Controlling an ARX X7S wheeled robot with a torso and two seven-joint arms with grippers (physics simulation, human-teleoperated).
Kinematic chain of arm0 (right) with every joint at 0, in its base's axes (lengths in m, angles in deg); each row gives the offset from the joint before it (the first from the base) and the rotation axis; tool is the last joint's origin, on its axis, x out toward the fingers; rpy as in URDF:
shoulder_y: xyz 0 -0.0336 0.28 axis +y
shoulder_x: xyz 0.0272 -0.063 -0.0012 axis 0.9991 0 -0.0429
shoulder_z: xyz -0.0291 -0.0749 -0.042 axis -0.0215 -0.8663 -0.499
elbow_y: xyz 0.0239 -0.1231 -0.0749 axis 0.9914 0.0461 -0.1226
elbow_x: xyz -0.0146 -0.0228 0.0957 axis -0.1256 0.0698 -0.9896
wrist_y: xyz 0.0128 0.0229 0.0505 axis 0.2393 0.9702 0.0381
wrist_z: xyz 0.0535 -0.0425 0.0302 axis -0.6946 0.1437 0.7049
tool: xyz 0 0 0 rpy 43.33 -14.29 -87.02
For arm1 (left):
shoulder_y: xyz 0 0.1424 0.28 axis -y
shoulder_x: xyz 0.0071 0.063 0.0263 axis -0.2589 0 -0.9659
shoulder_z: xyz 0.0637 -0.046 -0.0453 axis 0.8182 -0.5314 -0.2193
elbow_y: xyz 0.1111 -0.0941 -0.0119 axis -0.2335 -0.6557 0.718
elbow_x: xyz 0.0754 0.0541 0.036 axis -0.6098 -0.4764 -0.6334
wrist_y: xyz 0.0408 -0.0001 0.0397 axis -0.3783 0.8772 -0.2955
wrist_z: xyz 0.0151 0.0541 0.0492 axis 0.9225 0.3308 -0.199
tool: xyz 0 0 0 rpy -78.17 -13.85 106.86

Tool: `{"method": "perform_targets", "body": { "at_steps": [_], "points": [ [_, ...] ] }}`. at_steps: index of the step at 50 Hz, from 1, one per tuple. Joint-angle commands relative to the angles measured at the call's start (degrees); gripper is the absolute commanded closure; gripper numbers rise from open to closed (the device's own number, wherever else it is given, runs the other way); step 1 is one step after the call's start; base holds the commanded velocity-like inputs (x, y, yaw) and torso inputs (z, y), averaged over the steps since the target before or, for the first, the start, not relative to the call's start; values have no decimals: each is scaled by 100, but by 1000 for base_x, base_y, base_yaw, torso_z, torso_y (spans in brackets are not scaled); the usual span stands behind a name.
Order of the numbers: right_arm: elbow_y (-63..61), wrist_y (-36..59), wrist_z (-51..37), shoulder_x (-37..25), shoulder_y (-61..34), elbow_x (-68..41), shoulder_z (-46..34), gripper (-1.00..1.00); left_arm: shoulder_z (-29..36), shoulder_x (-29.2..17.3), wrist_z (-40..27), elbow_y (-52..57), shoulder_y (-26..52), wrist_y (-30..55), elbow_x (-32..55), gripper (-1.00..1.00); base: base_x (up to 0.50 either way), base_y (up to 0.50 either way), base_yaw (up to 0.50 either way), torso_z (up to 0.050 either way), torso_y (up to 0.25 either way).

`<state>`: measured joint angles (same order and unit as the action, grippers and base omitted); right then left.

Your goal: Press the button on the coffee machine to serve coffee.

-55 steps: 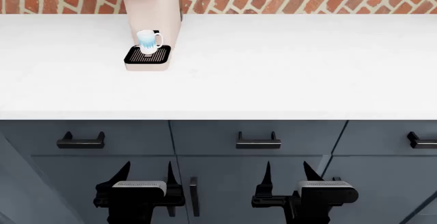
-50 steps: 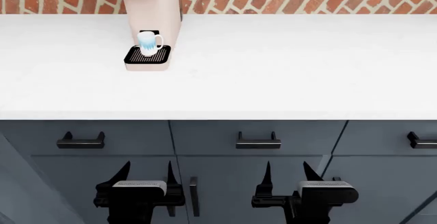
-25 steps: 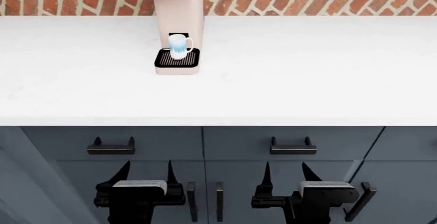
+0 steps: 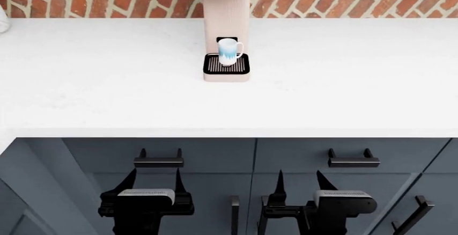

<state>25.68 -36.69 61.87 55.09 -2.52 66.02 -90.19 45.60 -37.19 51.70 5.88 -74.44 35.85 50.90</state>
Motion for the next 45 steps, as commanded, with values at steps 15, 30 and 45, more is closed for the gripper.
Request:
{"method": "perform_targets", "body": {
  "at_steps": [15, 30, 45],
  "points": [
    [-15, -5, -210, -156, -10, -125, -175, -100, 183, -171, -148, 208, -42, 25, 156, -100, 0, 0, 0, 0, 0],
    [-40, 52, -311, -229, -13, -189, -250, -100, 266, -296, -181, 296, -98, -182, 169, -100, 0, 0, 0, 50, 0],
    [-190, 163, -431, -263, -12, -292, -304, -100, 251, -269, -238, 285, -36, -8, 461, -100, 0, 0, 0, 47, 0]
  ]
}}
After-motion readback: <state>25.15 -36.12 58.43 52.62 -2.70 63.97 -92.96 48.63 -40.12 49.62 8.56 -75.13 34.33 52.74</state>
